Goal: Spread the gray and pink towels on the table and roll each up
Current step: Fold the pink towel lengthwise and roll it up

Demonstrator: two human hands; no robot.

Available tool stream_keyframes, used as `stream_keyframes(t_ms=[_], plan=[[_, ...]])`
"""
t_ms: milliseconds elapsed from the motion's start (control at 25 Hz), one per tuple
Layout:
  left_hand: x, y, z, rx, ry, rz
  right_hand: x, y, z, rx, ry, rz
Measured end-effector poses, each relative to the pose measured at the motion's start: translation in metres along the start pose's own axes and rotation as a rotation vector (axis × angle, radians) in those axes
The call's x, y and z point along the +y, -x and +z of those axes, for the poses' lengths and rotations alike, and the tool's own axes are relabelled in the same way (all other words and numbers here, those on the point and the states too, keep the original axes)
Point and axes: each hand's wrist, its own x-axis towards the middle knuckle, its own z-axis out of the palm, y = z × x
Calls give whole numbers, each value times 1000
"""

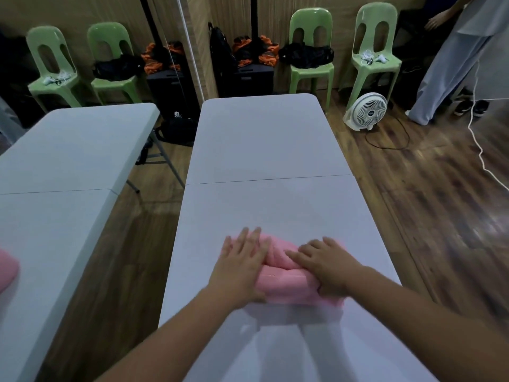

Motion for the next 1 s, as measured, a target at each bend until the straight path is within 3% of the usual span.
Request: stream_keyframes(t_ms=[80, 200, 400, 520, 640, 760, 1000], plan=[[-13, -7, 6, -109, -3, -92, 14, -7, -6, -58, 26, -19], [-14, -15, 8, -126, 2, -139, 15, -11, -6, -85, -133, 126], [-5, -24, -9, -27, -6, -162, 16, 7, -21, 3, -183, 248], [20, -45, -56, 97, -26, -62, 43, 51, -53, 138, -153, 351], [76, -71, -113, 234, -61, 80, 83, 122, -87, 296, -107, 462], [159, -89, -141, 335, -80, 205, 118, 211, -88, 320, -71, 591], [373, -105, -98, 388, -40, 392, 174, 404, 16, 271, -143, 779]])
